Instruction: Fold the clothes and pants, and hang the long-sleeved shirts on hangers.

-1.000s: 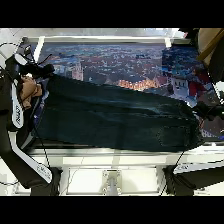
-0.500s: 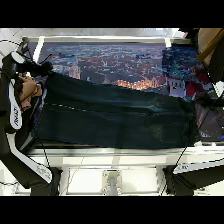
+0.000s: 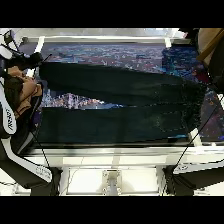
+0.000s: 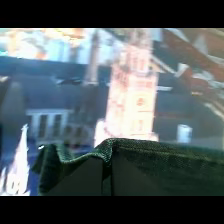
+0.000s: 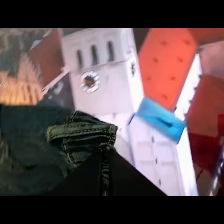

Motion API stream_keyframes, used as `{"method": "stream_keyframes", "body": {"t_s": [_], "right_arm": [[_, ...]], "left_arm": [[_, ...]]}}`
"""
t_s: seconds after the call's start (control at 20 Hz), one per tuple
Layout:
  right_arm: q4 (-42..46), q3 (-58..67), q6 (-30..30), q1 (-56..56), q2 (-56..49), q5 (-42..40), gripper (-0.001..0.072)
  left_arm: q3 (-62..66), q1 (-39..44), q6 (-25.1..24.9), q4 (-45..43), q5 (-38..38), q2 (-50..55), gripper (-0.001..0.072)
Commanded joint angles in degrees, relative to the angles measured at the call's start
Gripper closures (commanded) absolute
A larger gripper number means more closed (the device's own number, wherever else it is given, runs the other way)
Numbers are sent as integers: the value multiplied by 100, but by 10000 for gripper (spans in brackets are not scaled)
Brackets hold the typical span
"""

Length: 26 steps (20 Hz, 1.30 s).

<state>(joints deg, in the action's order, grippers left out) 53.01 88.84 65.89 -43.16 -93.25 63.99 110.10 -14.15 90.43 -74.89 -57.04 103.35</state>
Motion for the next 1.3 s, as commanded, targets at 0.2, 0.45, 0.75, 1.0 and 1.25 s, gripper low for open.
{"method": "stream_keyframes", "body": {"t_s": [0.2, 0.45, 0.75, 1.0, 1.25], "right_arm": [[116, 52, 710, 804, -588, -1849, 670], [116, 105, 1620, 1172, -713, -2898, 659], [1078, 765, 1576, 678, -133, -872, 347], [1781, 387, 247, -417, 942, 1460, 346], [769, -1757, -483, -1731, 1827, 1552, 346]], "left_arm": [[0, 160, 719, -479, 944, 424, 695], [13, 225, 887, -267, 1150, 407, 10], [-13, -44, 640, -1252, -1305, -868, 16], [-2090, -94, 651, -1899, -2874, -2815, 17], [-5914, -564, 1327, -1692, -2516, -5534, 57]]}}
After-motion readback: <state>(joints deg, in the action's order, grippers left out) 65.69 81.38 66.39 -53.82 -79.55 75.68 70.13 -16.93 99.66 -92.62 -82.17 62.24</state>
